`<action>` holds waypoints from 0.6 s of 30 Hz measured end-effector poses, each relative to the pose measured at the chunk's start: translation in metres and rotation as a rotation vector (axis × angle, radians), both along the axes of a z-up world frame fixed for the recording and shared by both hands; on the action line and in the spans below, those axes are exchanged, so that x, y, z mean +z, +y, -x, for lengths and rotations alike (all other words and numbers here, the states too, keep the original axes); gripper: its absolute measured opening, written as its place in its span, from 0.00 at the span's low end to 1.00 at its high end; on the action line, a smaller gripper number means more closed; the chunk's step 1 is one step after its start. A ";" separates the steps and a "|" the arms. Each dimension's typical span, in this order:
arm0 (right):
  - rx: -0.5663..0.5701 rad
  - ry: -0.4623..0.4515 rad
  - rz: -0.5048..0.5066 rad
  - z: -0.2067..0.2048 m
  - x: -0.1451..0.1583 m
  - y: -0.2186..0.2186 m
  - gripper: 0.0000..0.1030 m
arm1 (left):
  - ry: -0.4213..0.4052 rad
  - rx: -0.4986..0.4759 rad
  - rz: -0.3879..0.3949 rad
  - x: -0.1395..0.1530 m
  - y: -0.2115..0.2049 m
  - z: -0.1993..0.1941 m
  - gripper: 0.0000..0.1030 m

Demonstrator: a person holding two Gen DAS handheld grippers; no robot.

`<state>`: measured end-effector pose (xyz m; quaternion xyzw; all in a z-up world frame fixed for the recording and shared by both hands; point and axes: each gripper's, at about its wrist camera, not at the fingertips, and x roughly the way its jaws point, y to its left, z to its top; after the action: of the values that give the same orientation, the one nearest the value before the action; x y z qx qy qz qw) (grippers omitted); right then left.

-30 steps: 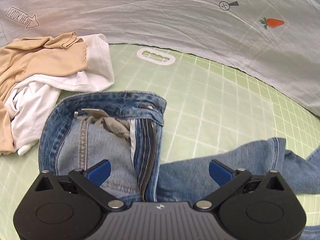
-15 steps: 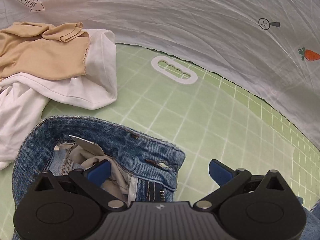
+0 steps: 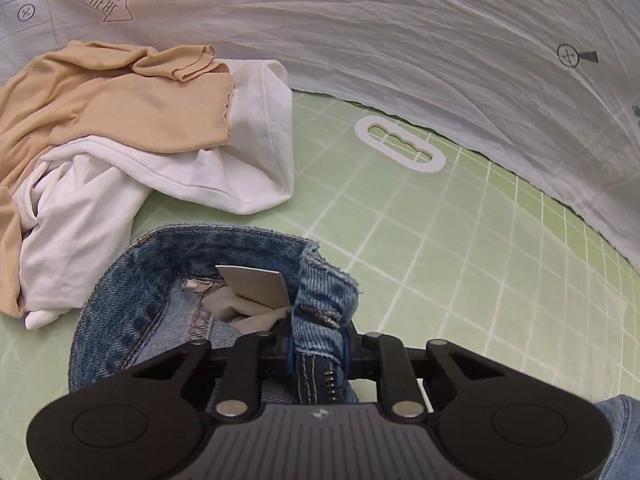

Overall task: Fold clothes
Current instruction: 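Grasp the jeans waistband with the left gripper while the right gripper grasps a leg hem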

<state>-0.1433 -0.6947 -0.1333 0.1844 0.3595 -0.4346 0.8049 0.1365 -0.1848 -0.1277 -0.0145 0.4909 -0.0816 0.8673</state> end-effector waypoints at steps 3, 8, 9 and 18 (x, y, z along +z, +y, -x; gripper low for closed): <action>-0.031 -0.026 0.050 0.024 0.015 0.003 0.07 | -0.043 0.001 0.024 0.019 0.011 0.012 0.18; -0.126 -0.060 0.170 0.068 0.050 -0.001 0.07 | -0.129 0.008 0.088 0.060 0.031 0.045 0.18; -0.153 -0.068 0.190 0.079 0.058 -0.003 0.07 | -0.139 0.009 0.098 0.067 0.036 0.050 0.18; -0.389 -0.048 0.230 0.178 0.075 -0.028 0.07 | -0.019 0.086 0.083 0.051 0.094 0.130 0.18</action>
<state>-0.3217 -0.7230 -0.0585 0.1674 0.2460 -0.6154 0.7299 0.0063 -0.0904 -0.0764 -0.0709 0.4776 -0.0648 0.8733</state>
